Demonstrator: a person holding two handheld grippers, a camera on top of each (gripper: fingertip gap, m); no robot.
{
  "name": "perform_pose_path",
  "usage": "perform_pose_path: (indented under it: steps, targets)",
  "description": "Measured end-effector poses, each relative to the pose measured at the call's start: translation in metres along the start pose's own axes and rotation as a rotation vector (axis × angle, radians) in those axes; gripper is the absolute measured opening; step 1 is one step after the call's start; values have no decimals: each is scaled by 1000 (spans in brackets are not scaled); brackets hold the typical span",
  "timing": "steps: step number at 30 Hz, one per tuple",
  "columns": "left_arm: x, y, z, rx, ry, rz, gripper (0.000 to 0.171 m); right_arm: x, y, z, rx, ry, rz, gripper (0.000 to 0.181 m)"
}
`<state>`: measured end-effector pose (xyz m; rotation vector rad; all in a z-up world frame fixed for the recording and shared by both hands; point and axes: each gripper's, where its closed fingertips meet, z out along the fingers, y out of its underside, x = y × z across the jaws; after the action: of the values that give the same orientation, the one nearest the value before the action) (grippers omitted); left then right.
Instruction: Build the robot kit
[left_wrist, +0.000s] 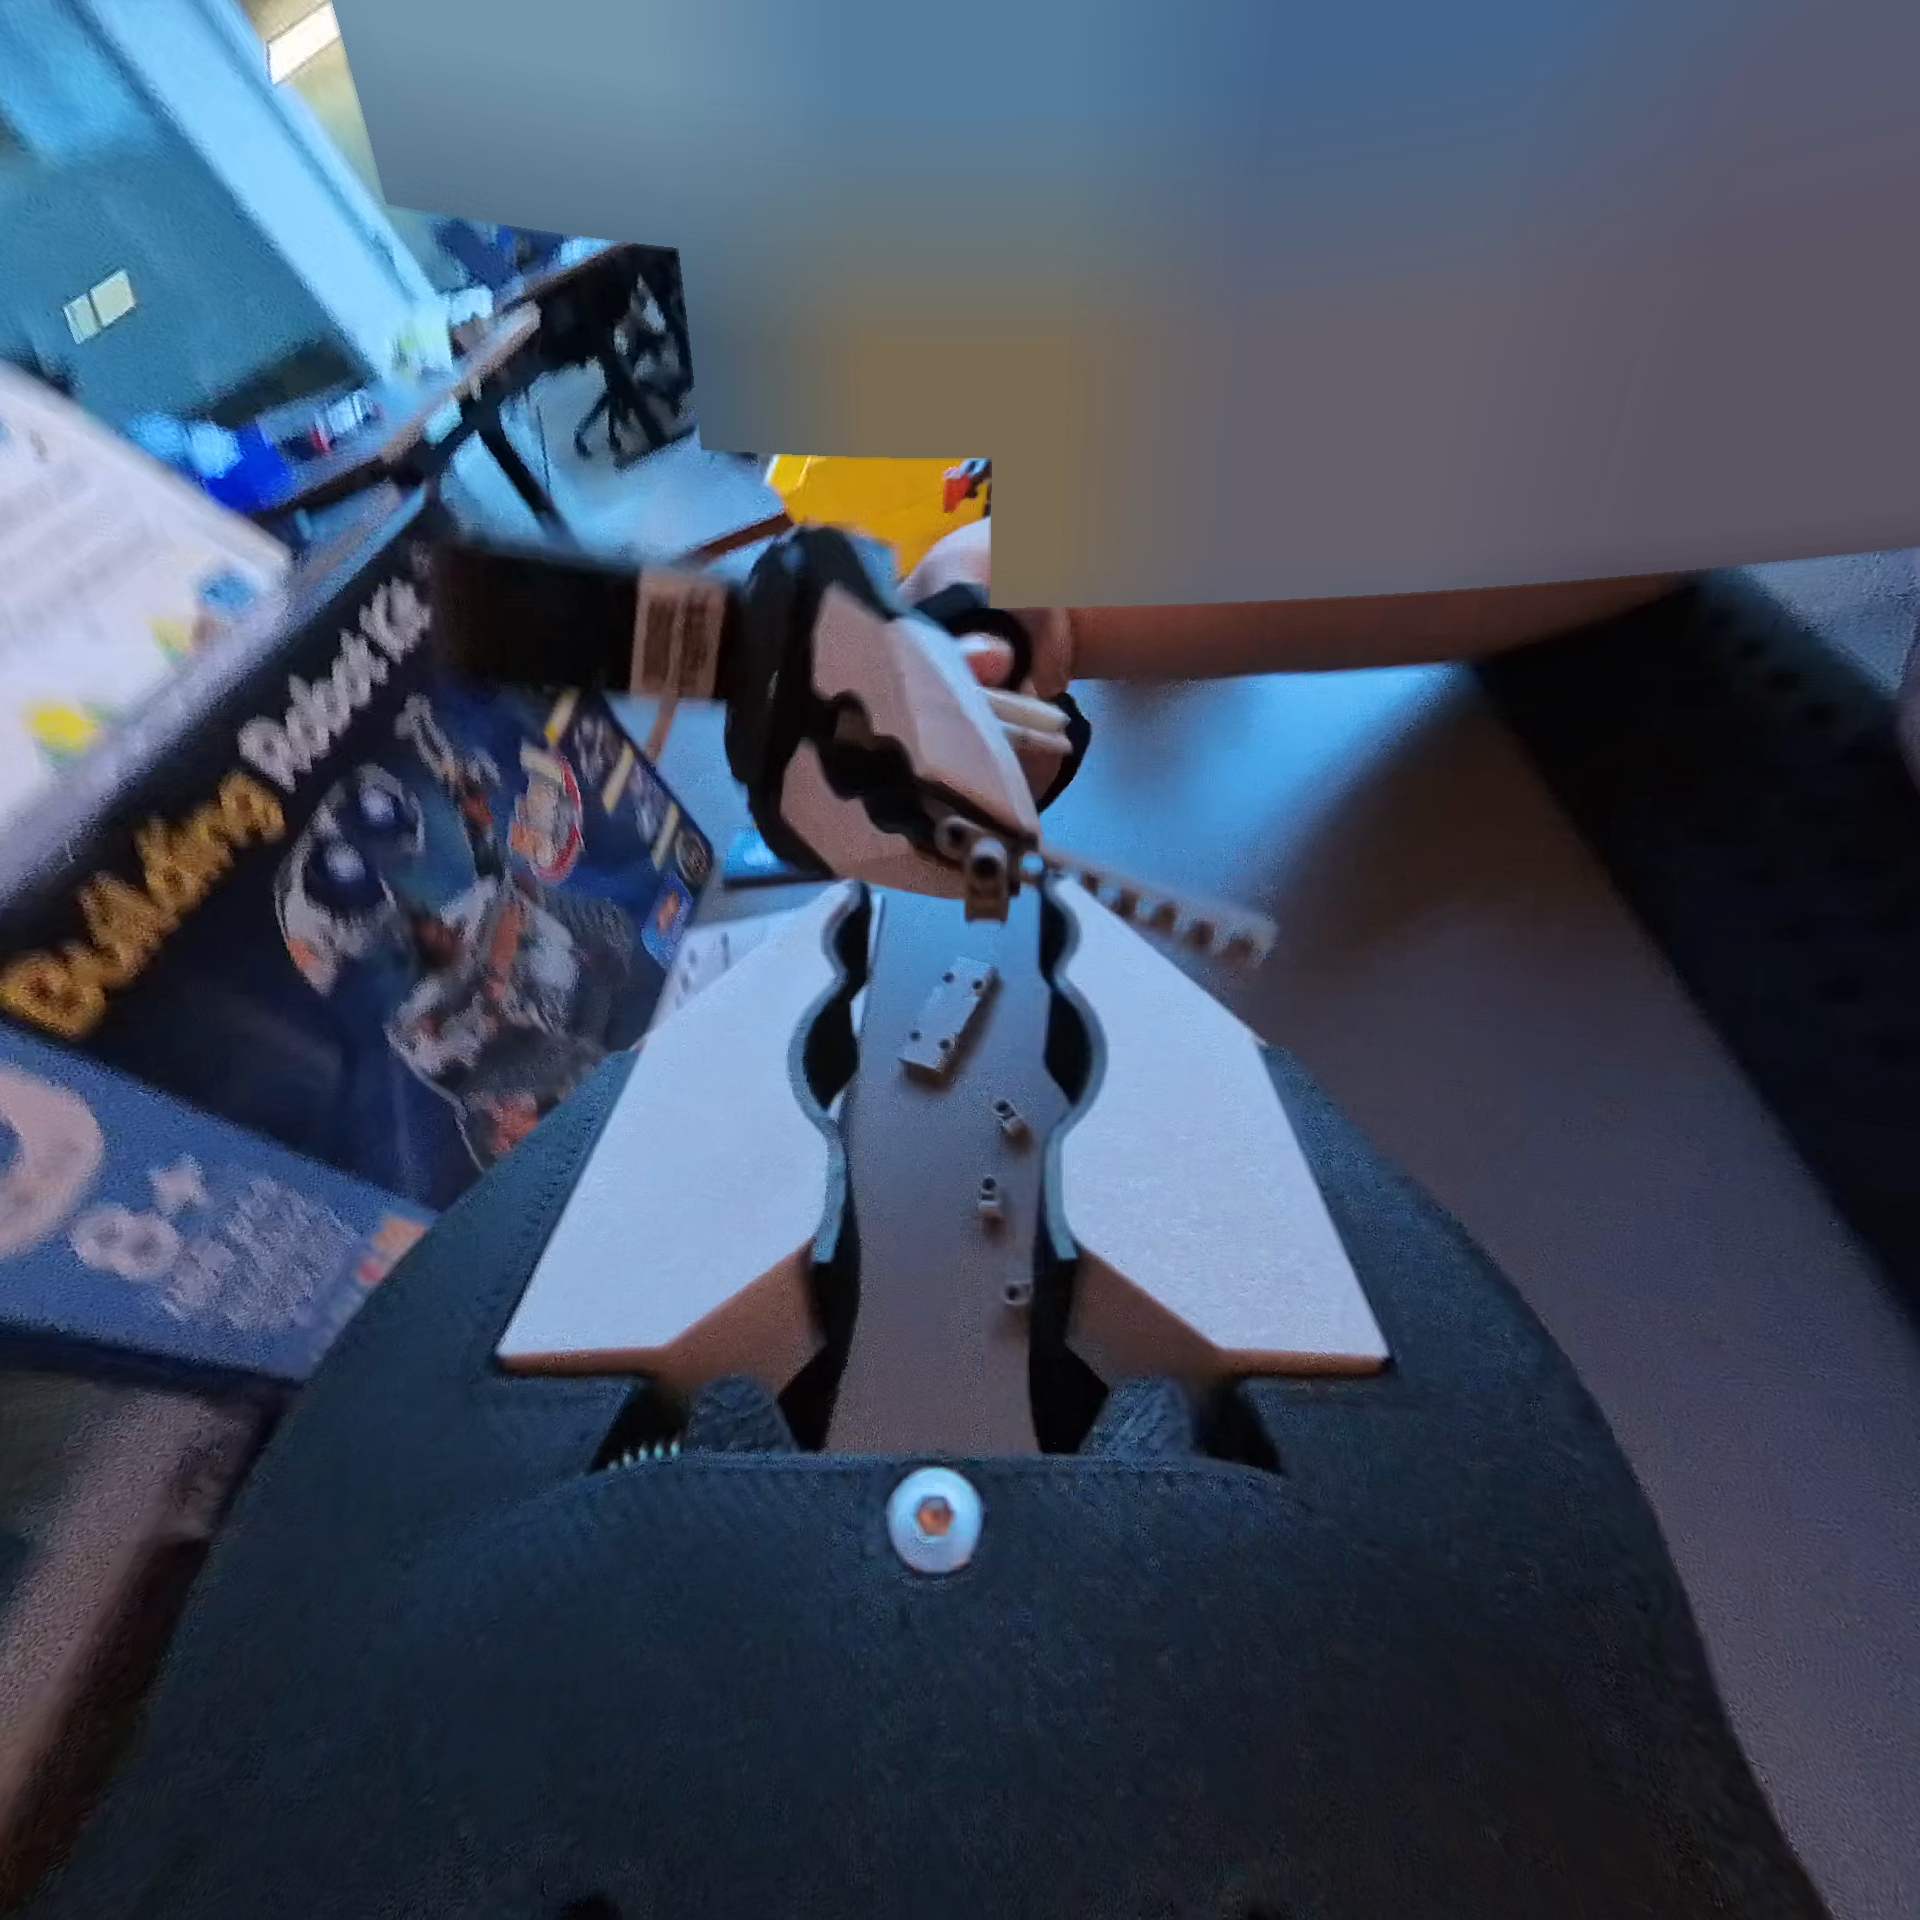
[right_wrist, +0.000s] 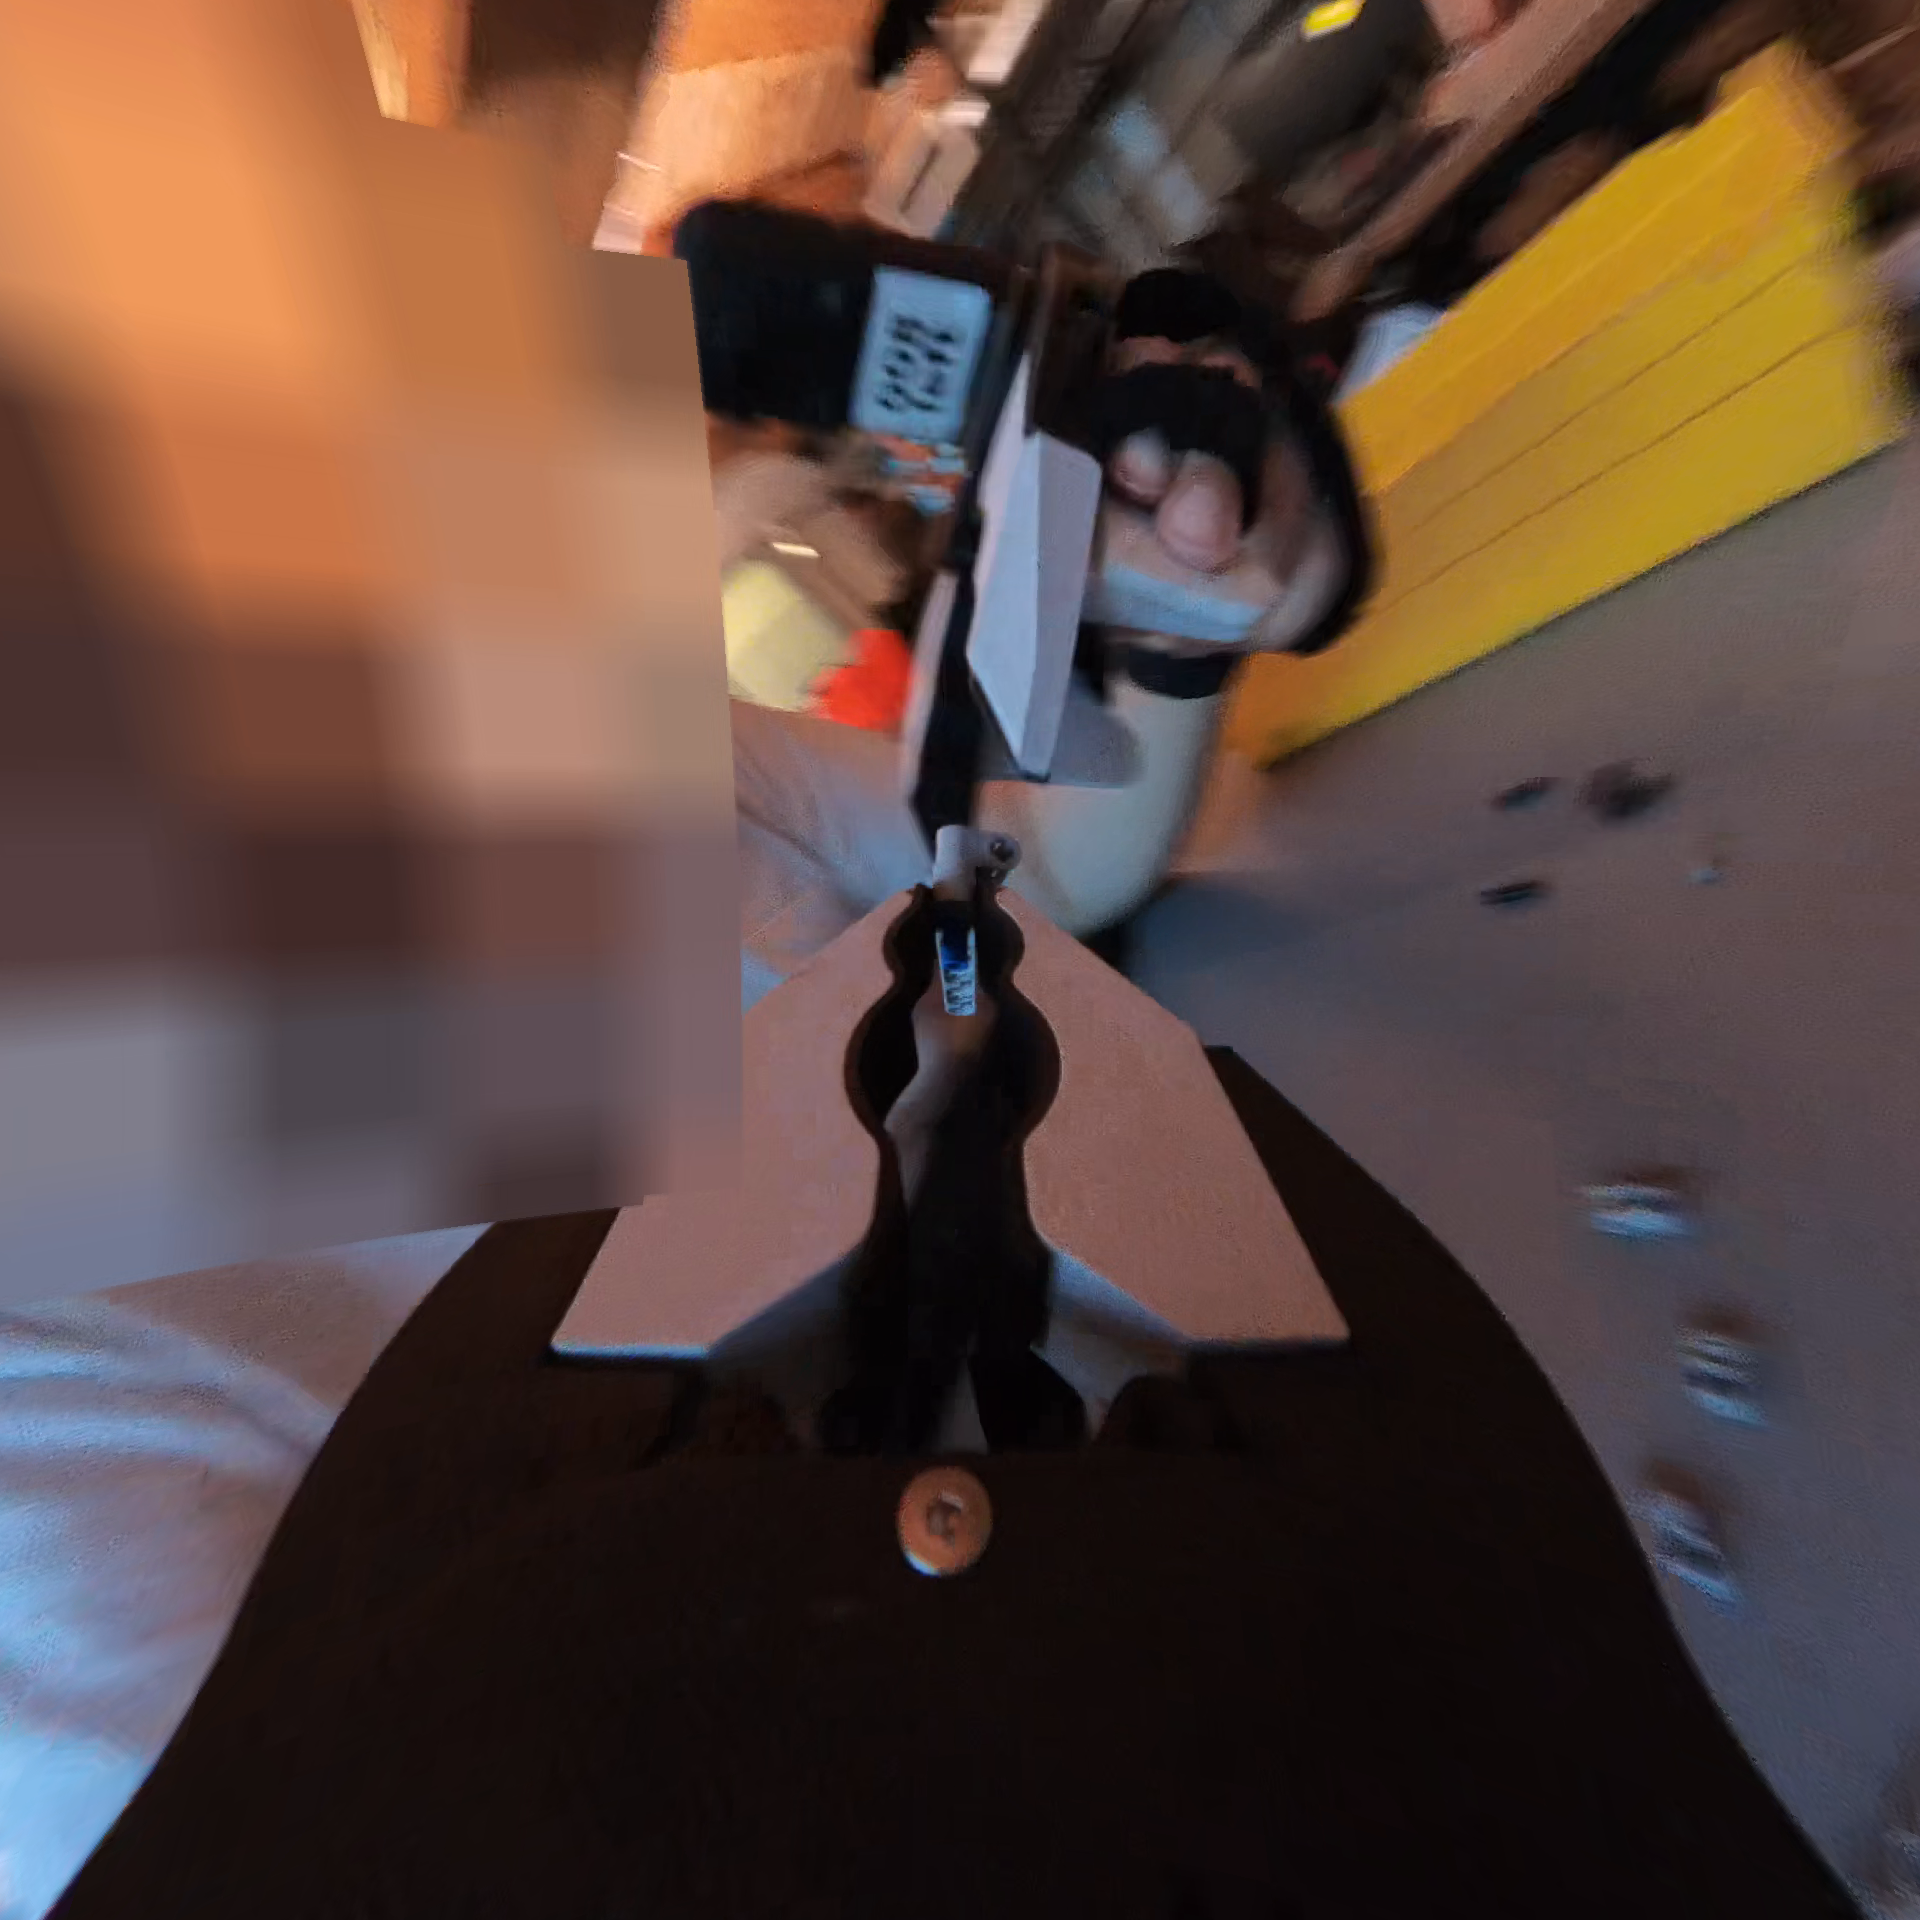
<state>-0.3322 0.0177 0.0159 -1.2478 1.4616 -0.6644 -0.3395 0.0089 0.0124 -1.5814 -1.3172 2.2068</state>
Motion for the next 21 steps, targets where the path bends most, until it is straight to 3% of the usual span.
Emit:
perform_pose_path:
  steps: [1,6,8,11,16,21]
  targets:
    - [-9,2,-3,1,-1,-107,35,13,-2,-3,-19,141,-89,6]
    - [-47,-1,-20,161,84,-744,42,26,-28,-16,-87,621,-674,7]
    - [-54,0,-24,211,132,-880,46,30,-33,-19,-153,768,-845,7]
    - [-52,9,-18,142,77,-766,43,36,-38,-22,-215,919,-997,7]
    - [-40,25,-10,-60,-46,-411,30,43,-29,-16,-279,904,-1012,7]
    - [-20,39,2,-162,28,-353,28,45,-16,-16,-313,836,-955,7]
